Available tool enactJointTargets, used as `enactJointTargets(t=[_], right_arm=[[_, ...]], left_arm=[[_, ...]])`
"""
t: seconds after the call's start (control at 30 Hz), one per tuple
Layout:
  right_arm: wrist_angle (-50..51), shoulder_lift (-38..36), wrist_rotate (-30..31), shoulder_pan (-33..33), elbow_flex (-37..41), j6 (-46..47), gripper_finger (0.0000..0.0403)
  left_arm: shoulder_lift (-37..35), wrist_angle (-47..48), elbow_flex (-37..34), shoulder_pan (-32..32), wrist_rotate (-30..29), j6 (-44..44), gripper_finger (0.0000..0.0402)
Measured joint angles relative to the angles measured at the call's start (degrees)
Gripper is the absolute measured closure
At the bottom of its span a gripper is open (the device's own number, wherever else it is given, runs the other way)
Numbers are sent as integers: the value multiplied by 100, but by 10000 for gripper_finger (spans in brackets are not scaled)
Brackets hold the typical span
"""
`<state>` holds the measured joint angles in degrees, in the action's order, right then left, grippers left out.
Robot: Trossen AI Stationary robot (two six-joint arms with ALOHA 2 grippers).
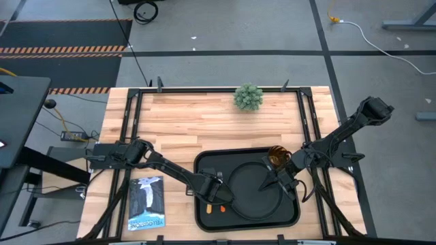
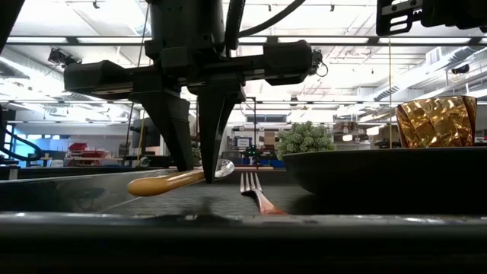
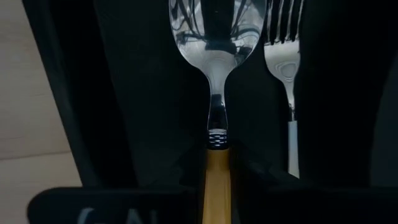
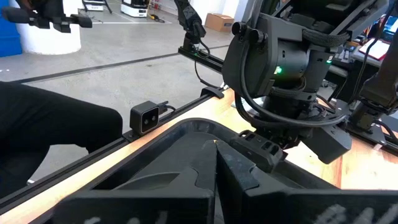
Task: Pick and place plate/cup/fork/spoon on tray
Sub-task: Put the yellow spoon on the black serving tray to the left of the orange fork, then return to Home Position
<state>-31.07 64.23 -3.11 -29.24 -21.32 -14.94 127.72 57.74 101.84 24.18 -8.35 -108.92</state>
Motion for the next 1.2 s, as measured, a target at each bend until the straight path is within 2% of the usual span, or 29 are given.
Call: enactJointTargets(t=[0.47, 0.87, 1.2], right_arm=[[25, 0, 0, -3, 0, 0, 392], [23, 0, -1, -3, 0, 17, 392], [26, 0, -1, -3, 0, 22, 392]], left_arm=[[170, -162, 7, -24, 302, 7, 339], [170, -195, 4, -48, 262, -33, 271], [170, -227, 4, -90, 353, 2, 260]])
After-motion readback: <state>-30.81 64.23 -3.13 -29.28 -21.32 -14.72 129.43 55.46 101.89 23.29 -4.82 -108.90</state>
